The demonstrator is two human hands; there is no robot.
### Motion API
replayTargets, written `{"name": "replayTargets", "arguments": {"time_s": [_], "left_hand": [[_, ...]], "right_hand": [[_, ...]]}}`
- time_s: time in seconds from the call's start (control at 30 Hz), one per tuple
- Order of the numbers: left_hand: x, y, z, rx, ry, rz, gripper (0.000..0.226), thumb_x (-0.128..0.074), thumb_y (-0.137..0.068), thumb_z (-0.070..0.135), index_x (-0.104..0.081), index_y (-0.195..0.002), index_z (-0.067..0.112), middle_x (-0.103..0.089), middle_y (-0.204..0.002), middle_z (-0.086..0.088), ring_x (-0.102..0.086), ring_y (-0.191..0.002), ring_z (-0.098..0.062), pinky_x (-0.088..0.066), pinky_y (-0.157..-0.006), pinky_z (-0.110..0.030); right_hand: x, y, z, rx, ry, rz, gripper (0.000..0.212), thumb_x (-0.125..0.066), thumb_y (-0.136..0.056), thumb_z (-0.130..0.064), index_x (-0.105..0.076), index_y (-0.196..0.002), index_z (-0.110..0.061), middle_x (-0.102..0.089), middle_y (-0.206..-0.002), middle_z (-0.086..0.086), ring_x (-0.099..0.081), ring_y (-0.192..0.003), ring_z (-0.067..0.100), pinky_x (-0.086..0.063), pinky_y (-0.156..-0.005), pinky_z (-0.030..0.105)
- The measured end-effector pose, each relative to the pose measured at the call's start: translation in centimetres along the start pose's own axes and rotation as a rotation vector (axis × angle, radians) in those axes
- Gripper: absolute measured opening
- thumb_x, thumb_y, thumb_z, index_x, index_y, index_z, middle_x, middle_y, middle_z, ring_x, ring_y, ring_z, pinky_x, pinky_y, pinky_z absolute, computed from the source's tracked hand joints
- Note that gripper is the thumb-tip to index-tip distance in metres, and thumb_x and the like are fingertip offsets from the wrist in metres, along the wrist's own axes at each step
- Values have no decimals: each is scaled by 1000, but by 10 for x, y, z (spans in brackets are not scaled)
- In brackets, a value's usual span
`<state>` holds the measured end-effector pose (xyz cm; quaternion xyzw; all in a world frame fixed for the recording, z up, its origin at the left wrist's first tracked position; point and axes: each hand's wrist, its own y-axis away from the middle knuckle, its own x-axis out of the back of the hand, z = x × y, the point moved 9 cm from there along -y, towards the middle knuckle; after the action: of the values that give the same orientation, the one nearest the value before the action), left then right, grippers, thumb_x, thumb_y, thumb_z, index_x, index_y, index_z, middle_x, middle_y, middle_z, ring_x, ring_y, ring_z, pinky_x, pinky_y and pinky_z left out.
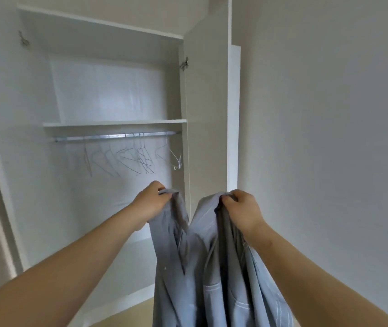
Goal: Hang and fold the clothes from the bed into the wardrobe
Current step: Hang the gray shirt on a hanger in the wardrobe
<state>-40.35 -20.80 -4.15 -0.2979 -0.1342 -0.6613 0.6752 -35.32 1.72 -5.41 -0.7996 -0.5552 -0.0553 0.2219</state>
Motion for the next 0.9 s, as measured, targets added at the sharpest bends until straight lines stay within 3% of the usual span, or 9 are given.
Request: {"name": "replayTargets", "arguments": {"time_s": [0.07,0.13,0.2,0.27,0.37,0.5,0.6,0.77,0.9], "left_hand": [[24,-29,-30,34,-34,44,25,-43,-93,16,-35,-69,16,-33,-67,-3,-31,-63,-19,-23,-53,-26],[48,-56,-65,138,55,83,21,-45,-93,15,-44,-73,11,-44,-70,-7,-42,-65,-21,-31,-55,-26],[62,-73,-94,257,247,96,19,-47,-94,11,-53,-77,6,-55,-77,-15,-52,-70,-25,-40,-61,-29],[72,-88,-126,397,493,108,12,-52,-92,11,-60,-93,2,-62,-93,-19,-58,-82,-29,-48,-72,-34],[77,-109,-161,543,771,138,17,-54,-90,17,-65,-93,5,-66,-94,-16,-60,-85,-31,-49,-81,-38],[96,-156,-187,551,905,265,21,-53,-86,20,-66,-74,9,-68,-68,-10,-59,-70,-28,-49,-69,-33],[120,-199,-208,534,995,434,23,-50,-90,23,-65,-79,9,-66,-78,-10,-59,-73,-26,-49,-72,-34],[155,-271,-246,536,1116,650,25,-45,-94,28,-61,-86,12,-63,-93,-6,-59,-90,-23,-46,-96,-34],[185,-306,-284,554,1127,757,22,-46,-94,29,-61,-88,14,-62,-89,-4,-59,-82,-20,-46,-93,-31]], "right_hand": [[-39,-24,-4,-14,-32,-19,20,-46,-91,-15,-53,-79,-1,-48,-67,6,-41,-64,18,-34,-60,28],[-80,-55,-4,-21,-66,-37,20,-45,-91,-15,-55,-82,0,-48,-70,7,-42,-66,18,-35,-62,29],[-108,-80,-3,-34,-84,-41,23,-45,-91,-14,-57,-90,5,-50,-74,9,-44,-70,20,-35,-64,29],[-144,-110,-2,-38,-118,-66,23,-46,-91,-14,-57,-92,7,-49,-73,10,-42,-70,21,-34,-63,29],[-195,-149,0,-36,-171,-126,17,-48,-90,-13,-56,-78,-3,-46,-65,6,-40,-62,19,-31,-57,28],[-262,-205,2,-24,-212,-208,24,-51,-88,-16,-50,-64,-15,-51,-62,0,-46,-60,17,-34,-55,26],[-306,-248,5,-7,-215,-288,17,-50,-89,-20,-57,-74,-17,-59,-72,0,-54,-69,18,-41,-58,26],[-393,-318,4,82,-107,-491,12,-49,-92,-21,-59,-88,-18,-58,-80,-7,-52,-71,9,-37,-56,20],[-470,-344,0,99,-83,-643,11,-49,-92,-17,-58,-87,-16,-57,-80,-5,-53,-76,13,-39,-61,21]]}}
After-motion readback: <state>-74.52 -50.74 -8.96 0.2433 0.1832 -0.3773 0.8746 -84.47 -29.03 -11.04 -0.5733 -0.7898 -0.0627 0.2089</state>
